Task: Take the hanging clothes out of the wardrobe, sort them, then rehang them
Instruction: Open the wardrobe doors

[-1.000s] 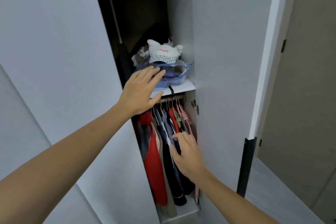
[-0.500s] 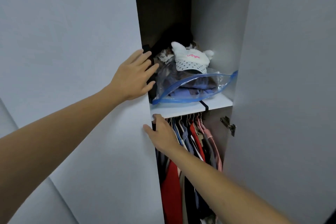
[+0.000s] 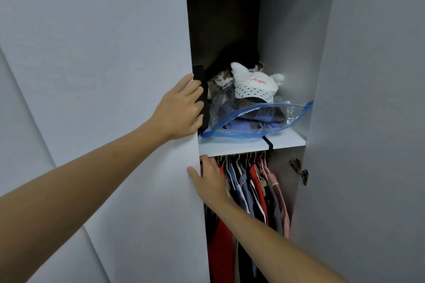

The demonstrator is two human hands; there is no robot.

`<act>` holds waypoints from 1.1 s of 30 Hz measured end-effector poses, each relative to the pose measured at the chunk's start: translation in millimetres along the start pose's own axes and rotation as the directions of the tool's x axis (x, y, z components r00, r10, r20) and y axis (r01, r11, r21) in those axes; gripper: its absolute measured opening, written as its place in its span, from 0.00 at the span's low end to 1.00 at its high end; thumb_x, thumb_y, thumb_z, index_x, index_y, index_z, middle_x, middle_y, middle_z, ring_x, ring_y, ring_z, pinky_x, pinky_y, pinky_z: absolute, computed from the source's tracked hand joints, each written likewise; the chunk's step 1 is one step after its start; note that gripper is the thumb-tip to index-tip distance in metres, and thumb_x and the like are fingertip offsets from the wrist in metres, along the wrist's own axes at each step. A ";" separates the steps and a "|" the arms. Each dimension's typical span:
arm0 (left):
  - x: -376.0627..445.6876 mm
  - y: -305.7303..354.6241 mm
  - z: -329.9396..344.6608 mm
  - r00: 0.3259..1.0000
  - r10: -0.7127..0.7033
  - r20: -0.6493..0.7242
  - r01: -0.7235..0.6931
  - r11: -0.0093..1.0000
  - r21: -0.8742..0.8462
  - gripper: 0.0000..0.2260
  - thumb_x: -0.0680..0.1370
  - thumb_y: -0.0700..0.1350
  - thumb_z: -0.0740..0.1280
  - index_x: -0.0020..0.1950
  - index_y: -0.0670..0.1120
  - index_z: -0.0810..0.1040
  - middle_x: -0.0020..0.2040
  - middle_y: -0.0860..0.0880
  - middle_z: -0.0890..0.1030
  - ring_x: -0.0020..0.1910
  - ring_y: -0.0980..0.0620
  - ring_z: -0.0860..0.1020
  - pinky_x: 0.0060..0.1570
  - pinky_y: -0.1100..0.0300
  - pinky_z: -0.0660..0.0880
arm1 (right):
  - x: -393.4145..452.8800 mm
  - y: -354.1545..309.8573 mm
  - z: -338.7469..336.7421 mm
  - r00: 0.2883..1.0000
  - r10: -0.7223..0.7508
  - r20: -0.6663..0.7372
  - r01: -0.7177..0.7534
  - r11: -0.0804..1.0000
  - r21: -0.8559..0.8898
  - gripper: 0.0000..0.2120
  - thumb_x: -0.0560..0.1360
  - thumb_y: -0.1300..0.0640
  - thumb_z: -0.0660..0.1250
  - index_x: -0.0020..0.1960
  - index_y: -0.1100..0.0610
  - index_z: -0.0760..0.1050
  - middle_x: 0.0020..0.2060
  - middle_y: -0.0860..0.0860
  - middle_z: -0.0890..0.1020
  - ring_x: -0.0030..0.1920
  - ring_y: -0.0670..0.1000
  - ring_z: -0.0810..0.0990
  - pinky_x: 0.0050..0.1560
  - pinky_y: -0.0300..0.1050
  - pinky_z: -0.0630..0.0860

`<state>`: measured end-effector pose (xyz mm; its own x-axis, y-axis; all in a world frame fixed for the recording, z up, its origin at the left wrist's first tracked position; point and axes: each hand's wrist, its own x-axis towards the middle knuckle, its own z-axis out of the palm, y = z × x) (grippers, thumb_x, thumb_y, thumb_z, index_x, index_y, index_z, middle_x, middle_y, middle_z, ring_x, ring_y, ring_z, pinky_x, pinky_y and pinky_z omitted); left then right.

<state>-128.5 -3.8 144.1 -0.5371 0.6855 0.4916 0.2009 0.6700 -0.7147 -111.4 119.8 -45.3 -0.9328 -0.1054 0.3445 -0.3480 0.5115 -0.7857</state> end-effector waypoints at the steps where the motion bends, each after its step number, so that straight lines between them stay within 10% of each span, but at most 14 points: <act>1: -3.1 4.5 -8.3 1.000 -0.016 0.008 0.016 1.000 0.003 0.19 0.80 0.53 0.61 0.49 0.40 0.86 0.58 0.40 0.79 0.70 0.39 0.71 0.82 0.43 0.49 | -6.9 -0.4 -1.8 1.000 -0.008 0.005 0.008 1.000 0.007 0.16 0.83 0.45 0.64 0.64 0.54 0.73 0.60 0.50 0.74 0.58 0.53 0.77 0.53 0.49 0.72; 12: -69.7 44.1 -111.8 0.986 -0.168 -0.002 0.168 0.982 0.081 0.14 0.81 0.49 0.63 0.47 0.40 0.82 0.58 0.39 0.78 0.71 0.39 0.72 0.81 0.41 0.53 | -99.9 -29.4 -25.0 0.977 -0.188 0.099 0.192 0.981 -0.030 0.12 0.83 0.49 0.65 0.48 0.53 0.65 0.49 0.51 0.73 0.46 0.55 0.77 0.43 0.48 0.67; 25: -171.9 40.2 -183.1 0.970 -0.232 -0.074 0.240 0.964 0.116 0.12 0.80 0.50 0.63 0.48 0.41 0.75 0.61 0.40 0.79 0.76 0.39 0.70 0.79 0.37 0.59 | -191.5 -84.4 7.6 0.905 -0.388 0.175 0.411 0.904 -0.119 0.11 0.84 0.48 0.63 0.52 0.53 0.65 0.49 0.51 0.74 0.45 0.58 0.80 0.43 0.51 0.74; 33: -259.7 10.5 -216.7 0.960 -0.268 -0.077 0.277 0.946 0.168 0.25 0.79 0.51 0.63 0.69 0.37 0.78 0.77 0.40 0.71 0.82 0.41 0.62 0.80 0.37 0.55 | -246.6 -136.9 53.4 0.846 -0.486 0.218 0.520 0.843 -0.137 0.10 0.83 0.48 0.60 0.52 0.51 0.60 0.47 0.50 0.71 0.41 0.54 0.75 0.38 0.48 0.68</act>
<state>190.7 -113.0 116.7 -0.5069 0.5006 0.7017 -0.0968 0.7758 -0.6235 161.2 30.2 -50.2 -0.6405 -0.5235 0.5619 -0.7656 0.4933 -0.4130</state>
